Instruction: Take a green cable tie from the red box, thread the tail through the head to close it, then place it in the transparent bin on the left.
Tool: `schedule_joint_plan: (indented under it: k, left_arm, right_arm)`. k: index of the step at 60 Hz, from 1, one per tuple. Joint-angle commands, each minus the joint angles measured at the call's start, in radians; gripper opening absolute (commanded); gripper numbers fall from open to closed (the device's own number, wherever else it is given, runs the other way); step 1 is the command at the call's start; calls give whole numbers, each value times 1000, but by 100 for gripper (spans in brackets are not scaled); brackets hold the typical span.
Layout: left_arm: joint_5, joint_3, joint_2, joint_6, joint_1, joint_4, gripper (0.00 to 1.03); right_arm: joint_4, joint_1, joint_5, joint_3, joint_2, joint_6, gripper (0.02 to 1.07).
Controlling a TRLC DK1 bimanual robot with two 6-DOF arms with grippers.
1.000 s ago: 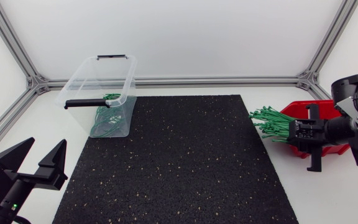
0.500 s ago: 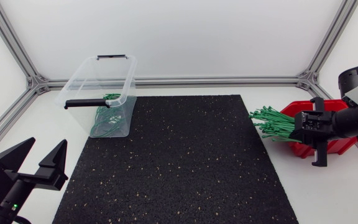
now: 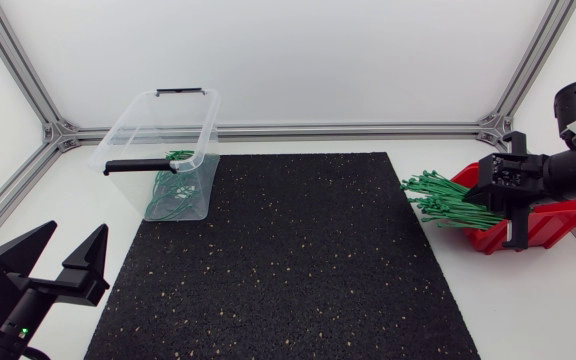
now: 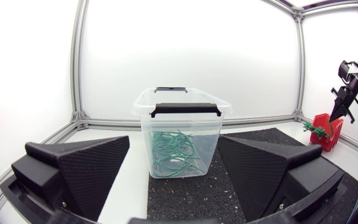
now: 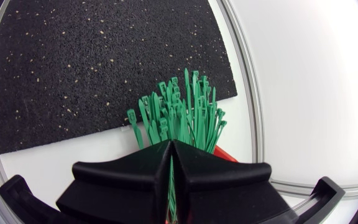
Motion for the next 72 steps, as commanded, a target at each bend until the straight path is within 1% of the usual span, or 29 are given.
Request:
schedule_joint_plan:
  k: [1, 8, 11, 14, 17, 19, 22, 25, 27, 44, 47, 49, 54, 55, 59, 64, 72]
  left_arm:
    - [4, -38, -3, -25, -5, -24, 99]
    - [4, -38, -3, -25, -6, -24, 99]
    - [4, -38, -3, -25, -8, -24, 99]
    - [4, -38, -3, -25, -12, -23, 99]
    - [4, -39, -3, -25, -15, -21, 99]
    - [4, -39, -3, -25, -18, -21, 99]
    - [4, -39, -3, -26, -25, -21, 99]
    - [4, -39, -3, -26, -29, -21, 99]
    - [4, -39, -3, -28, -32, -21, 99]
    - [4, -39, -3, -31, -37, -21, 99]
    - [4, -39, -3, -31, -37, -21, 99]
    - [4, -39, -3, -31, -37, -21, 99]
    - [4, -39, -3, -31, -35, -21, 99]
    - [4, -39, -3, -31, -35, -21, 99]
    - [4, -39, -3, -31, -35, -21, 99]
    - [4, -39, -3, -31, -35, -21, 99]
    - [4, -39, -3, -32, -40, -21, 99]
  right_arm:
    - [-31, 31, -3, 10, -1, 18, 10]
    - [-37, 61, 8, -10, 3, 18, 11]
    - [-35, 63, 14, -19, 5, 12, 15]
    - [-37, 63, 20, -25, 8, 8, 31]
    - [-40, 57, 31, -31, 8, 1, 52]
    - [-43, 54, 31, -33, 3, -2, 58]
    - [-50, 48, 31, -37, -12, -14, 60]
    - [-54, 41, 31, -39, -28, -17, 72]
    - [-55, 35, 30, -39, -34, -22, 74]
    - [-41, 15, 16, -39, -29, -23, 74]
    - [-34, 21, 16, -48, -26, -22, 68]
    - [-29, 23, 16, -56, -21, -22, 60]
    - [-23, 28, 17, -68, -6, -23, 45]
    - [-15, 28, 17, -73, -3, -23, 40]
    - [-8, 28, 17, -80, 6, -26, 29]
    - [-4, 28, 17, -97, 9, -32, 24]
    - [6, 37, 20, -129, 8, -32, 23]
